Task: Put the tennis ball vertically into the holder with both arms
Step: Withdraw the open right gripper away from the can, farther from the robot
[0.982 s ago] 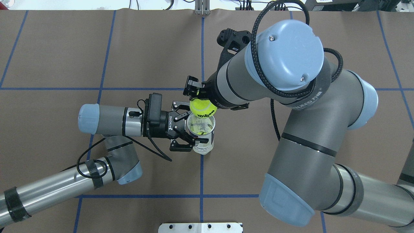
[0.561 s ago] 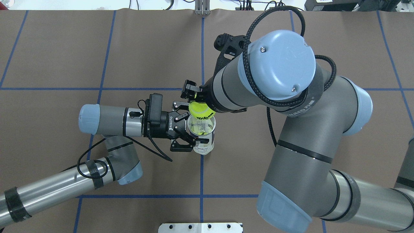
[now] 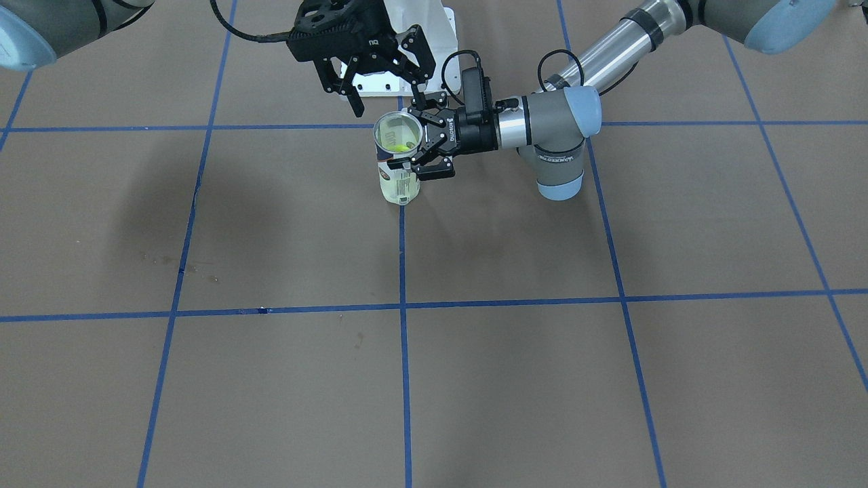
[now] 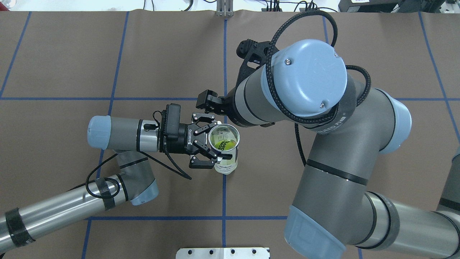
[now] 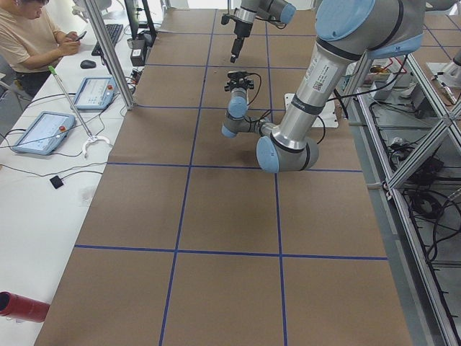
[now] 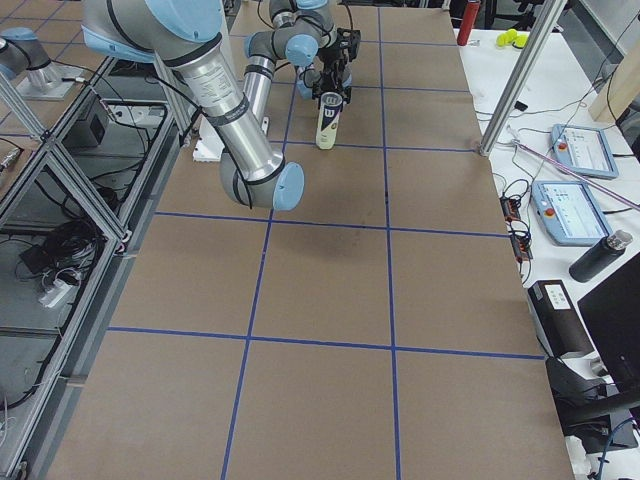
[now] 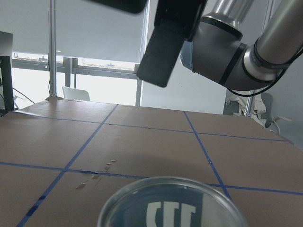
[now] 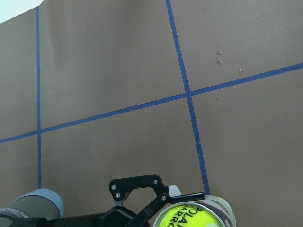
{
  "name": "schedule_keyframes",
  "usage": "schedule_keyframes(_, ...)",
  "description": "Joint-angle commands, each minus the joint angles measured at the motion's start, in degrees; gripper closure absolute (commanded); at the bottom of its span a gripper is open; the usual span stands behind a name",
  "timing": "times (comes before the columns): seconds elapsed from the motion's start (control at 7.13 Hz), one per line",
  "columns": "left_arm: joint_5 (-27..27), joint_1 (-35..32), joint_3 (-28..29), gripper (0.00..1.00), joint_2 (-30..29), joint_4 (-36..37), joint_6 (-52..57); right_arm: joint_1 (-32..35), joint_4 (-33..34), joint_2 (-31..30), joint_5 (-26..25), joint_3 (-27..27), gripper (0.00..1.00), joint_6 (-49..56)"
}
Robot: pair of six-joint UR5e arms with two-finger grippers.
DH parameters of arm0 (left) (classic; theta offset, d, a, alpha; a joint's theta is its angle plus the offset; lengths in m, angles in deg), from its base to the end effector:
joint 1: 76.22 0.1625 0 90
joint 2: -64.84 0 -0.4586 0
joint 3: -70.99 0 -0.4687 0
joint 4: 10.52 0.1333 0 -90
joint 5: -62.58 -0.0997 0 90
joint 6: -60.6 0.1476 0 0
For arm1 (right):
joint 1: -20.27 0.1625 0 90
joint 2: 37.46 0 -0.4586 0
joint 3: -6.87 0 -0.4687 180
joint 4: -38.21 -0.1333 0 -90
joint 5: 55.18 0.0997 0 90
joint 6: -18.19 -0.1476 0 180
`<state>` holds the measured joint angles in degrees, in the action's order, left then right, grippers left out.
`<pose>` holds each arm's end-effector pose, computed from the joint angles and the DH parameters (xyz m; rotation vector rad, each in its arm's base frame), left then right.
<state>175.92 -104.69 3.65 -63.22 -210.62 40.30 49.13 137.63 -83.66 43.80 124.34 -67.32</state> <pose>0.6562 -0.4409 0.2393 1.5424 1.6532 0.8423 -0.5104 -0.4072 0.0305 0.1745 -1.0766 0.2980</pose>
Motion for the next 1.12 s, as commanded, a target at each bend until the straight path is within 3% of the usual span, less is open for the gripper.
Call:
schedule_keyframes(0.0, 0.04, 0.0, -0.07, 0.18, 0.09, -0.03, 0.0, 0.15, 0.16, 0.15, 0.07, 0.38, 0.0, 0.09)
schedule_keyframes(0.56, 0.04, 0.0, -0.07, 0.16, 0.18, -0.03, 0.0, 3.65, 10.7, 2.52, 1.21, 4.95, 0.0, 2.1)
schedule_keyframes(0.98, 0.04, 0.09, -0.07, 0.16, 0.18, -0.12, 0.0, 10.75, 16.67, 0.78, 5.15, 4.69, 0.0, 15.93)
